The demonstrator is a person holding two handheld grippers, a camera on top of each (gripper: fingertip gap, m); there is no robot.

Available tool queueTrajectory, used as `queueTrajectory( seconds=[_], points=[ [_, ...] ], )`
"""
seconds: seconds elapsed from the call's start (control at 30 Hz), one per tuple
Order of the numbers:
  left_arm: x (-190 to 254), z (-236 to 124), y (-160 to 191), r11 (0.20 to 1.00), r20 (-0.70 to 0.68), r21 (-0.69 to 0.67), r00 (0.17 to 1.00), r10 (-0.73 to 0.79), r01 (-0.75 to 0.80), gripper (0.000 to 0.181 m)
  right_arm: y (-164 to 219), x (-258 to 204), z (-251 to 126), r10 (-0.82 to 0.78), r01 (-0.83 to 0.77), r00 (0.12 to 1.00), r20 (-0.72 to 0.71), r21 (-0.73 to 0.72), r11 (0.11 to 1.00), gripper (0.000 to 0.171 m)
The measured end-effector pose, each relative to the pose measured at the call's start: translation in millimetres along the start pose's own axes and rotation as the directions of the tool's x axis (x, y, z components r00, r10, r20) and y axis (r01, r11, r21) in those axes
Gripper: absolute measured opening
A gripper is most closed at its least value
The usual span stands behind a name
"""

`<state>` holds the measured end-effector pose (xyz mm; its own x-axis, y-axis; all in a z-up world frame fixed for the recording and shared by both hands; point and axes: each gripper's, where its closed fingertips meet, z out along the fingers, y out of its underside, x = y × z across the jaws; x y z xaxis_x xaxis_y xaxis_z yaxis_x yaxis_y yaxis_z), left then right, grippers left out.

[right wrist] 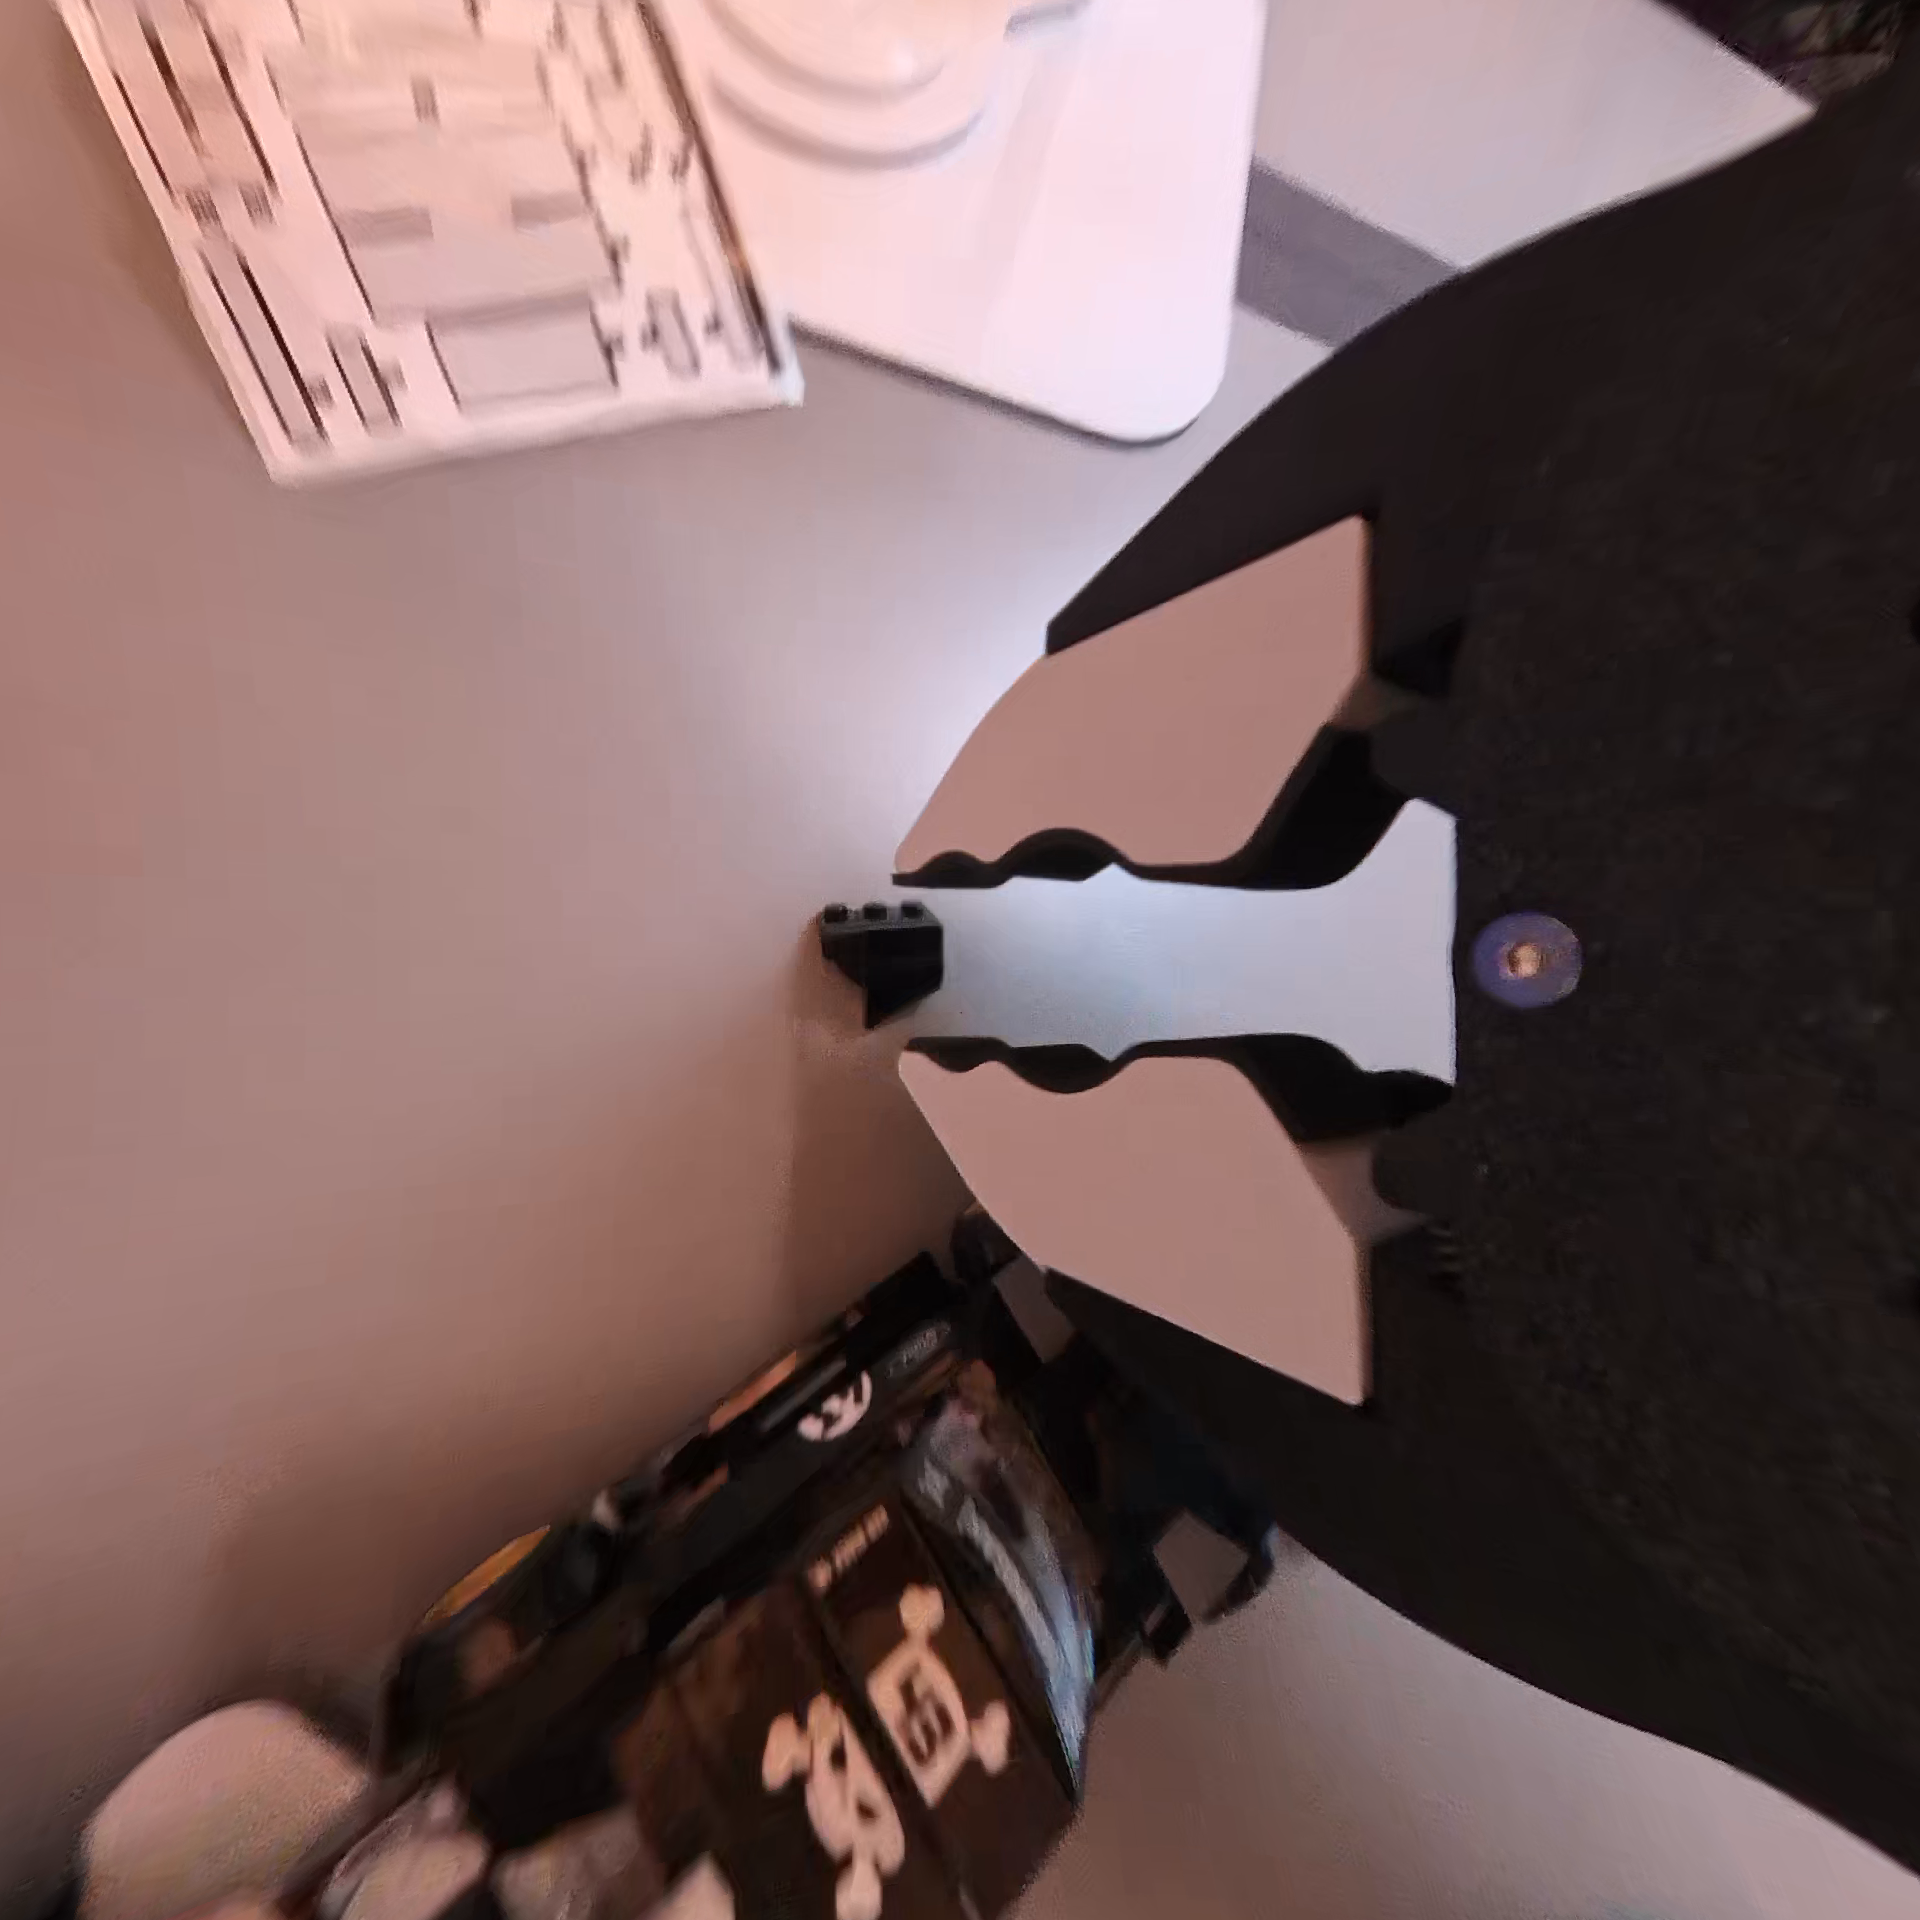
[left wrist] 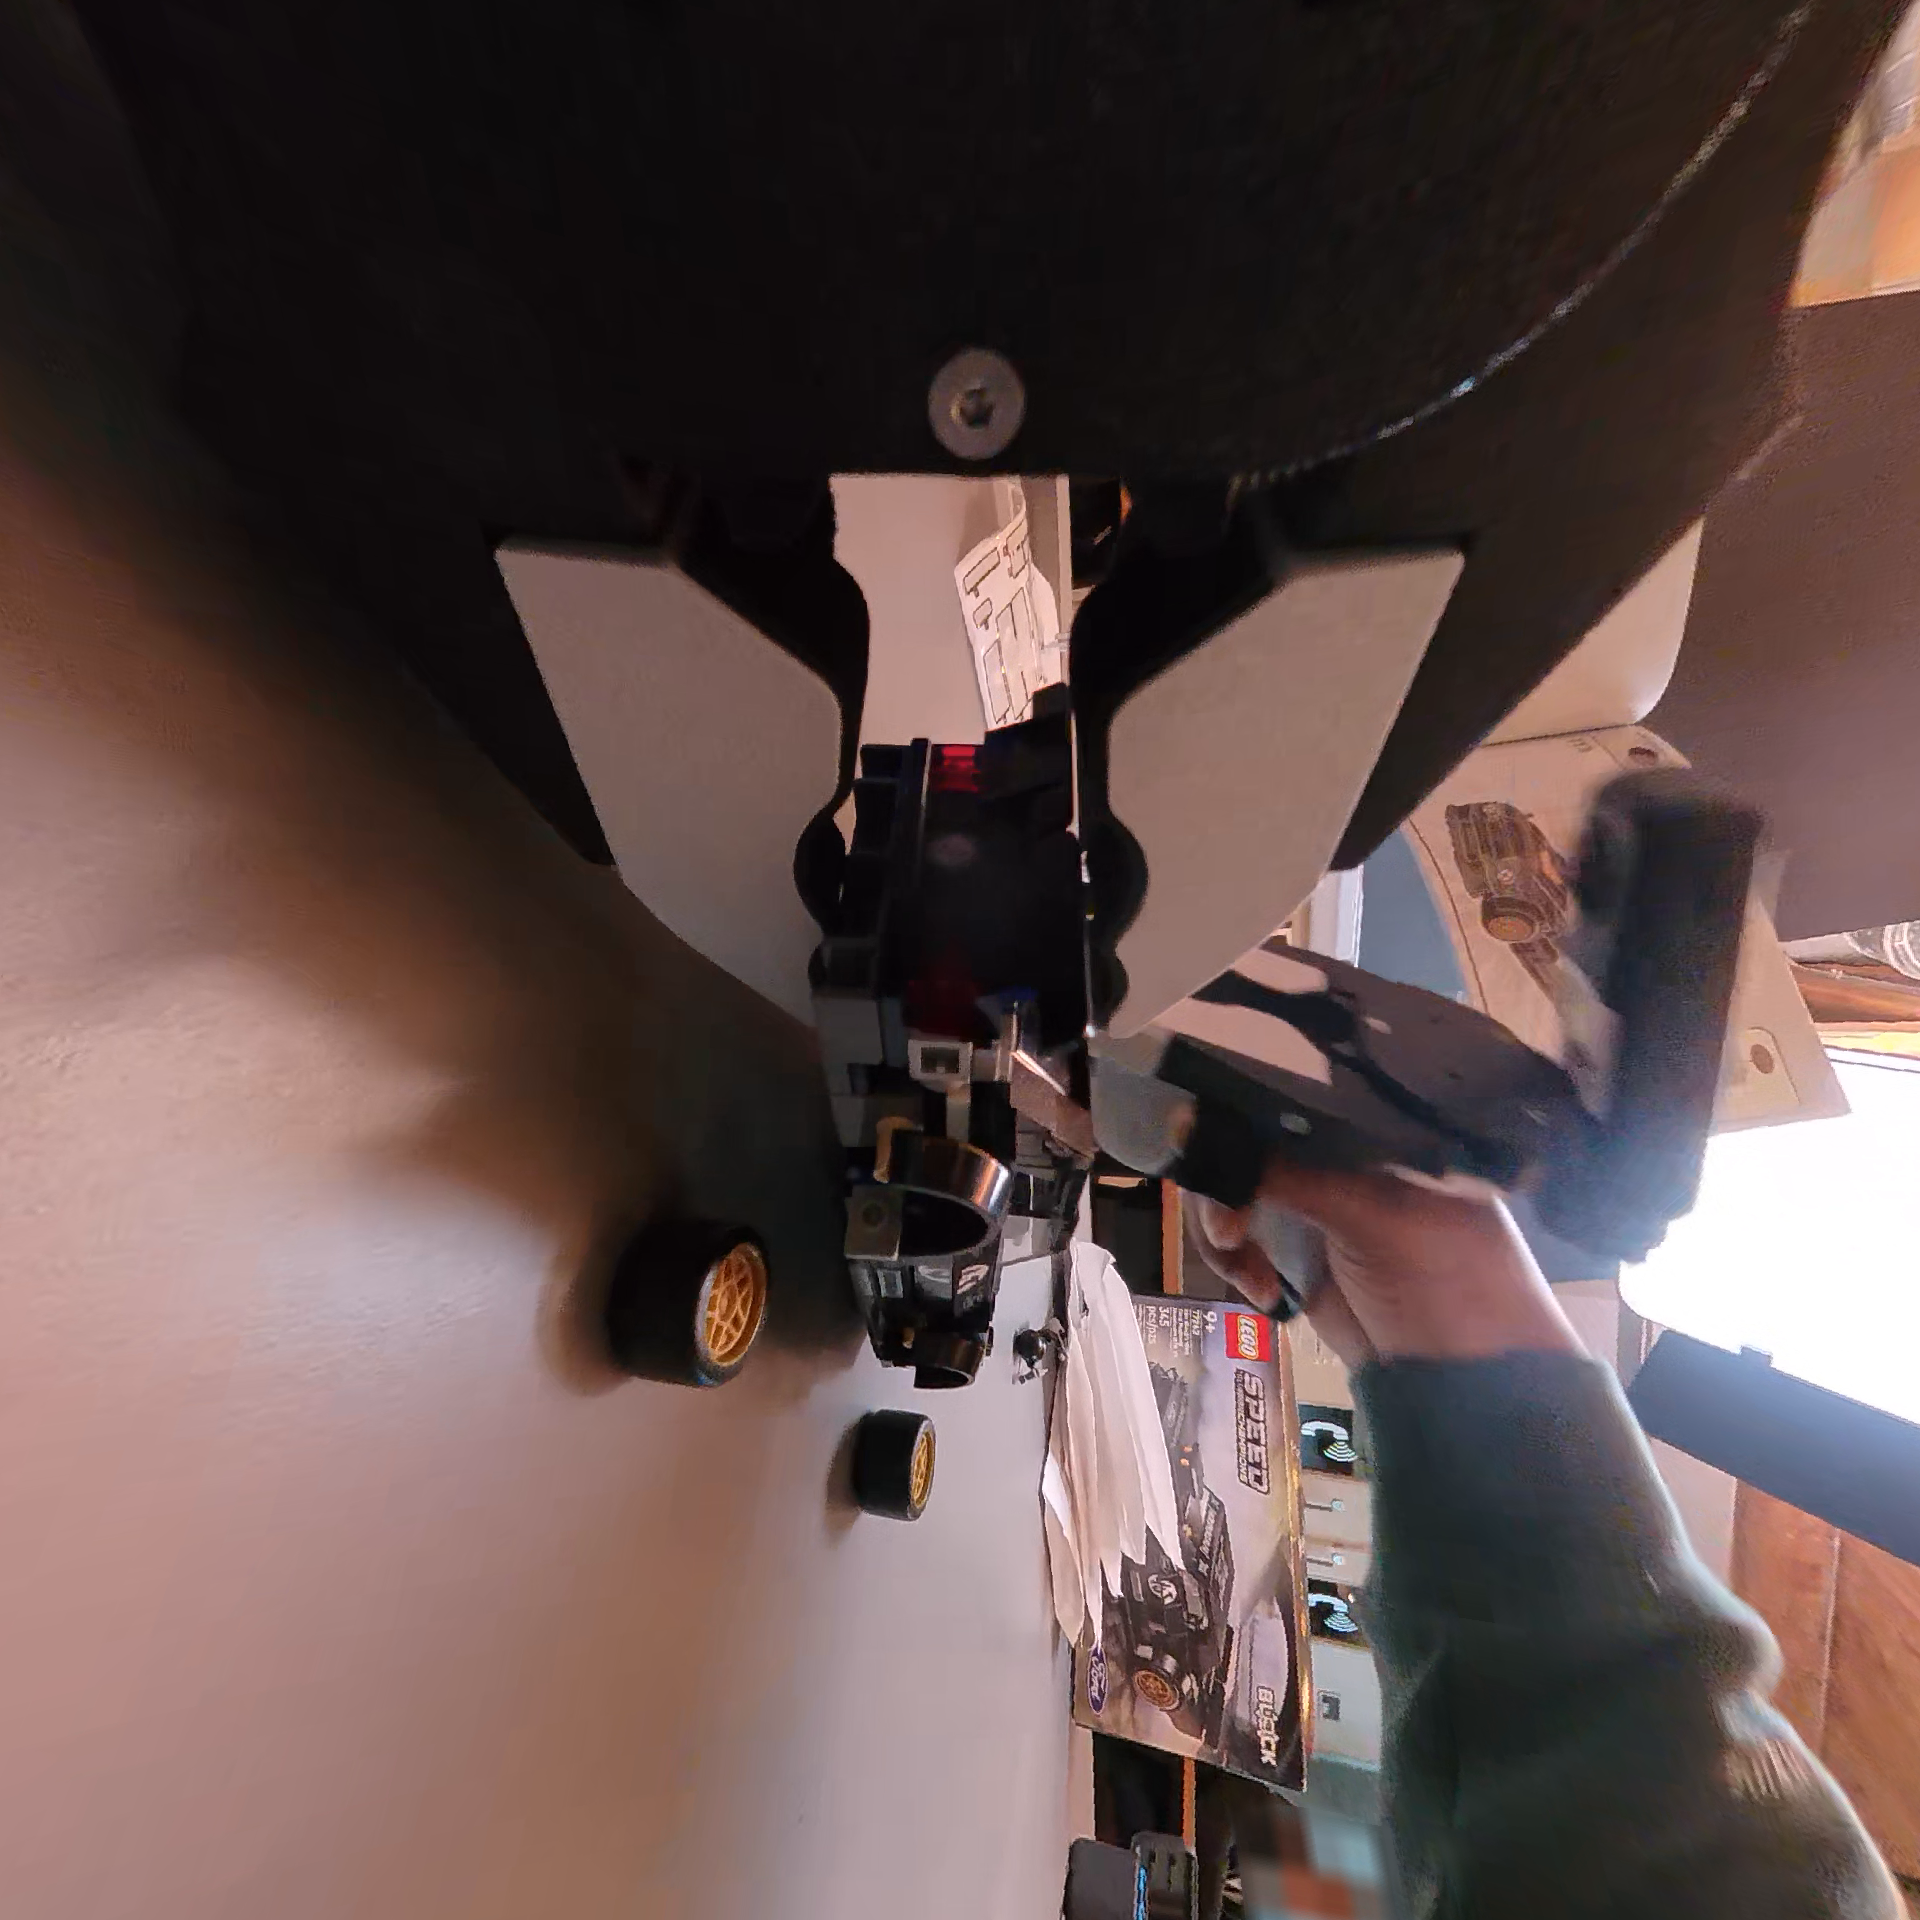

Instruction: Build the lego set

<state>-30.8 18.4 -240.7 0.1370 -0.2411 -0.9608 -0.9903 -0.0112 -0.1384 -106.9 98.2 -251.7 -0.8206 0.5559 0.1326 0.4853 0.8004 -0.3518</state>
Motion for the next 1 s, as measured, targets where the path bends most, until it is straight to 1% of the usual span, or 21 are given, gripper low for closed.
queueTrajectory(
  seconds=[0.1,0.17,0.2,0.23,0.3,0.4,0.5,0.67,0.7,0.73,0.8,0.83,0.87,0.9,0.93,0.97,1.0],
  points=[
    [-2,-1,2,0.999,-0.012,-0.002,0.999,-0.053,0.053,0.044,-14,-15,-53,0.069,-0.044,0.986,-0.149,0.165,0.985,0.031],
    [-5,-2,5,0.993,-0.027,-0.004,0.992,-0.120,0.119,0.044,-12,-45,-84,0.139,-0.085,0.966,-0.218,0.237,0.968,0.031],
    [-7,-2,7,0.986,-0.037,-0.005,0.985,-0.167,0.167,0.044,-9,-66,-90,0.180,-0.117,0.957,-0.228,0.263,0.958,0.032],
    [-10,-2,10,0.974,-0.051,-0.004,0.973,-0.226,0.226,0.044,-7,-89,-89,0.228,-0.160,0.948,-0.220,0.289,0.944,0.032],
    [-14,-3,14,0.943,-0.078,-0.005,0.940,-0.331,0.332,0.044,0,-129,-70,0.320,-0.250,0.926,-0.201,0.308,0.918,0.032],
    [-18,-3,20,0.903,-0.101,-0.003,0.898,-0.427,0.429,0.043,3,-158,-32,0.406,-0.334,0.889,-0.211,0.308,0.891,0.035],
    [-20,-3,22,0.877,-0.111,-0.001,0.872,-0.477,0.480,0.043,-1,-159,-14,0.450,-0.385,0.875,-0.177,0.308,0.870,0.037],
    [-21,-5,25,0.861,-0.116,-0.008,0.855,-0.506,0.508,0.042,-6,-152,3,0.437,-0.389,0.889,-0.139,0.275,0.879,0.036],
    [-21,-5,25,0.857,-0.118,-0.009,0.851,-0.512,0.515,0.042,-8,-151,6,0.440,-0.395,0.889,-0.126,0.278,0.876,0.033],
    [-22,-5,26,0.852,-0.120,-0.009,0.846,-0.520,0.523,0.042,-9,-151,8,0.438,-0.392,0.890,-0.125,0.278,0.877,0.025],
    [-22,-5,27,0.838,-0.125,-0.013,0.831,-0.542,0.545,0.042,-9,-150,5,0.419,-0.366,0.895,-0.151,0.288,0.885,0.024],
    [-23,-5,28,0.832,-0.128,-0.015,0.824,-0.552,0.555,0.042,-11,-149,0,0.426,-0.359,0.889,-0.167,0.321,0.876,0.024],
    [-23,-5,28,0.826,-0.130,-0.017,0.817,-0.561,0.564,0.042,-17,-148,-10,0.441,-0.351,0.881,-0.173,0.386,0.853,0.024],
    [-23,-5,28,0.817,-0.133,-0.020,0.808,-0.573,0.576,0.042,-28,-145,-26,0.451,-0.315,0.871,-0.195,0.483,0.817,0.024],
    [-24,-5,28,0.810,-0.137,-0.021,0.801,-0.583,0.586,0.042,-41,-139,-48,0.462,-0.245,0.852,-0.246,0.592,0.768,0.024],
    [-24,-5,28,0.802,-0.141,-0.022,0.792,-0.593,0.597,0.042,-52,-132,-70,0.480,-0.173,0.824,-0.301,0.672,0.720,0.024],
    [-25,-5,28,0.791,-0.147,-0.022,0.781,-0.607,0.611,0.042,-59,-127,-83,0.494,-0.134,0.800,-0.339,0.702,0.699,0.024]
  ],
)
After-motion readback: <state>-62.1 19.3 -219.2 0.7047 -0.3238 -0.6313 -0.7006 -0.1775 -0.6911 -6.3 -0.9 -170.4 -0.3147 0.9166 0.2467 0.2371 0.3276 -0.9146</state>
